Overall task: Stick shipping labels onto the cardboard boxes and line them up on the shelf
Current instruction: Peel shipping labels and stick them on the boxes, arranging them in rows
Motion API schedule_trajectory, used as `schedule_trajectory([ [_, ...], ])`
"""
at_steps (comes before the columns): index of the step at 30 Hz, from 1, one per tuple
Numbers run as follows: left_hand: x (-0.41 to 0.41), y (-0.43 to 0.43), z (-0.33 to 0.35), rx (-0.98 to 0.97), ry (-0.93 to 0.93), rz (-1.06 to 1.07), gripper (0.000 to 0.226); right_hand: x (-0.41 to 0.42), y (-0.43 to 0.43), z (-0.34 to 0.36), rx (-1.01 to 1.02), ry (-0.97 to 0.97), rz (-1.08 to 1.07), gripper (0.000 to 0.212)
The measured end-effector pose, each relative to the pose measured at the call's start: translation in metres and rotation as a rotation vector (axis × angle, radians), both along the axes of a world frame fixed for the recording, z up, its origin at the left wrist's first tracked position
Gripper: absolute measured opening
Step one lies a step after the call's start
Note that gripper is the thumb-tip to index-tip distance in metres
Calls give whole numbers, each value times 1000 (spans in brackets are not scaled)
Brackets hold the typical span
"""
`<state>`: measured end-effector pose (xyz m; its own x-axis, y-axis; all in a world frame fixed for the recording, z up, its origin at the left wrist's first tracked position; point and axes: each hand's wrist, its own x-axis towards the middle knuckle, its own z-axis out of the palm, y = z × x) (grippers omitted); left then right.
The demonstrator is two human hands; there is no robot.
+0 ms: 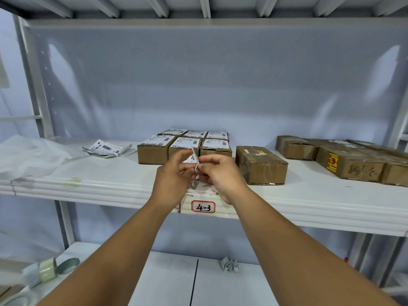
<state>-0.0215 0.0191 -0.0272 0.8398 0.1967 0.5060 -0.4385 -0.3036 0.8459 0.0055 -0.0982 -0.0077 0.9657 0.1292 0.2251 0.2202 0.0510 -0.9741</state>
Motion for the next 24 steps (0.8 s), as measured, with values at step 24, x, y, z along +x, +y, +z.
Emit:
schedule_trajectory([
  [24,-6,-4,-1,68,-38,77,47,-10,0,4,-58,-18,-14,11],
])
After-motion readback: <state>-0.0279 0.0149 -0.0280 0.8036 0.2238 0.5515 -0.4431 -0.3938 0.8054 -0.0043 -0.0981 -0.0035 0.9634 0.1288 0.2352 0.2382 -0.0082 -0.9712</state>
